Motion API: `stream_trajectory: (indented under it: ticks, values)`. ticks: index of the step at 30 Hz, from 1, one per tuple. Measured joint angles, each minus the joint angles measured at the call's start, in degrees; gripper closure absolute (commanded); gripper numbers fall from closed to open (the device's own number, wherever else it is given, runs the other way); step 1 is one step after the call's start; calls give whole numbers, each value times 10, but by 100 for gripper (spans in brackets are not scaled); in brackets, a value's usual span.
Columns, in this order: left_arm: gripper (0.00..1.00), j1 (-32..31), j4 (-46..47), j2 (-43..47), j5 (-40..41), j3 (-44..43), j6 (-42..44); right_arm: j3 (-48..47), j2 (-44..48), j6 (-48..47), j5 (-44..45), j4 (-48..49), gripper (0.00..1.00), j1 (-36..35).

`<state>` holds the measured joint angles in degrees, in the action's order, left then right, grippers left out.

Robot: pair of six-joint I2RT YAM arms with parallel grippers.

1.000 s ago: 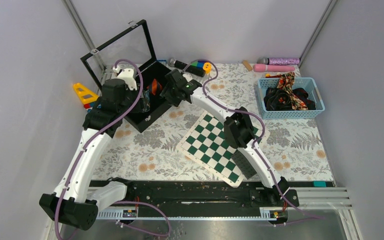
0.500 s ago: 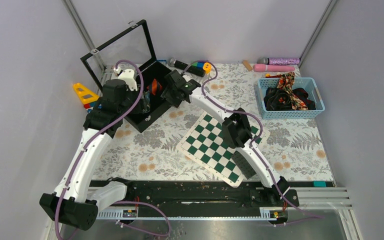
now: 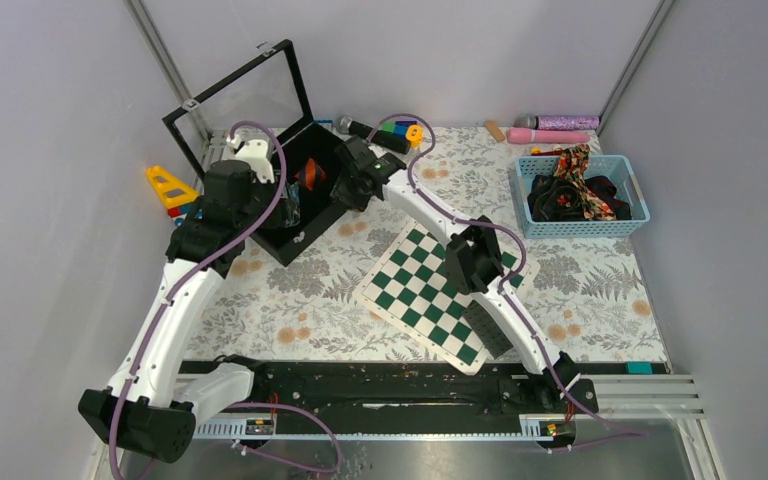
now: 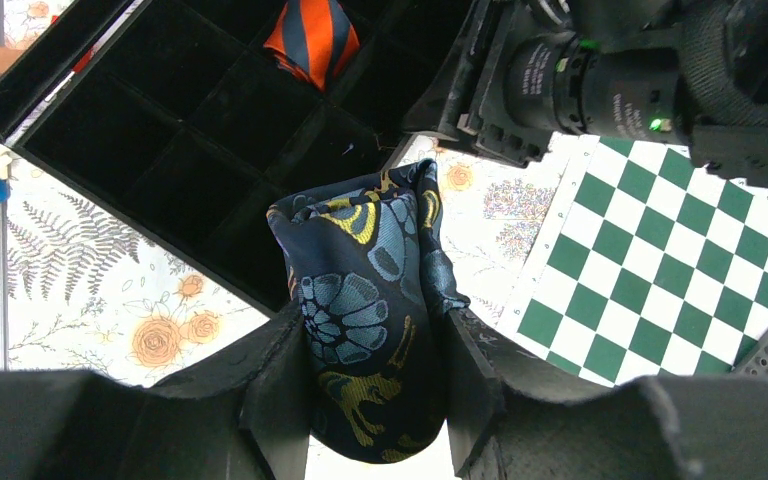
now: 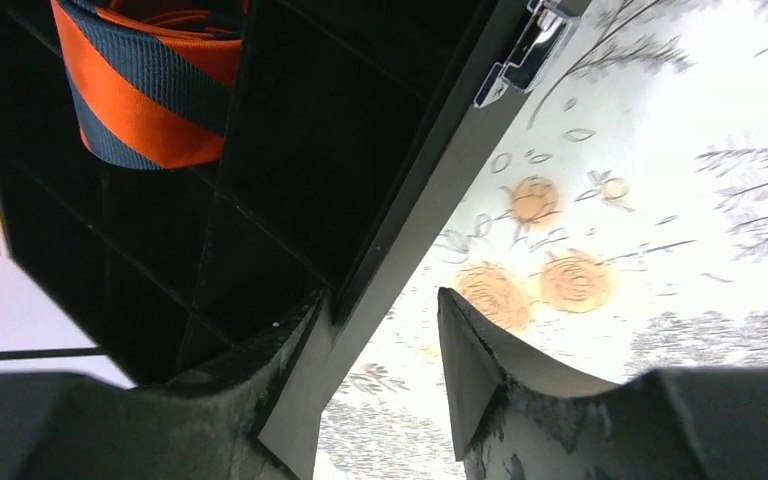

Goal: Roll the ties
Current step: Move the storage box to the center of the board.

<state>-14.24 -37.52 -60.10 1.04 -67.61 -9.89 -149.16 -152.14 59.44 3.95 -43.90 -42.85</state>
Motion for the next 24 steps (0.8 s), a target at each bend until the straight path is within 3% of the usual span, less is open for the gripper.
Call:
stream_trajectory:
  ticks: [13,24]
  values:
    - [61,0,1,0,-3,9,0,-27,5,-122,55,-70,55,20]
    - [62,0,1,-27,-25,9,-3,96,88,-205,132,-94,55,28]
